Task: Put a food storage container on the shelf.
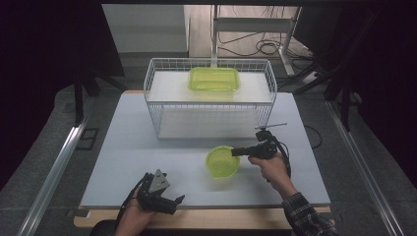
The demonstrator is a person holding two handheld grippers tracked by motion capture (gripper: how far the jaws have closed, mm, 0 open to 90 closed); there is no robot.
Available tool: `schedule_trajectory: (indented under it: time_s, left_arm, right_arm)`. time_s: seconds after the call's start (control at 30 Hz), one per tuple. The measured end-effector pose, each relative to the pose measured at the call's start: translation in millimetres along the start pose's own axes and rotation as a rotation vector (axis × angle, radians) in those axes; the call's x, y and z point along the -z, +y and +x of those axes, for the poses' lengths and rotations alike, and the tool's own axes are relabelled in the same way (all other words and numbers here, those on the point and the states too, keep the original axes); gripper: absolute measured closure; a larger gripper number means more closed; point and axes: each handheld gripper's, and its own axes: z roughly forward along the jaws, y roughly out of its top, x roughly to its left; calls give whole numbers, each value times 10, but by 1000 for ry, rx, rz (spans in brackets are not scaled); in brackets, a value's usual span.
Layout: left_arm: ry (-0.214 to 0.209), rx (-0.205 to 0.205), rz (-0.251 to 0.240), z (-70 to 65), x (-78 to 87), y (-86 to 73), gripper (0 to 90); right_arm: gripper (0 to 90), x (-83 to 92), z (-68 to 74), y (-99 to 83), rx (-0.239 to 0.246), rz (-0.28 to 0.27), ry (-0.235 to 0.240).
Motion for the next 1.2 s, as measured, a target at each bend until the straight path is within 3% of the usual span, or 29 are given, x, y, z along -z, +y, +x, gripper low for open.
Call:
schedule_trajectory:
  time_s: [0.4,1.2]
  left_arm:
    - [1,0,-1,-1,2,0,48]
    - [-8,35,-39,31,42,4,41]
  right_arm:
    - [809,144,44,56,-6,-52,22]
    - [810,543,292,363,2,-162,62]
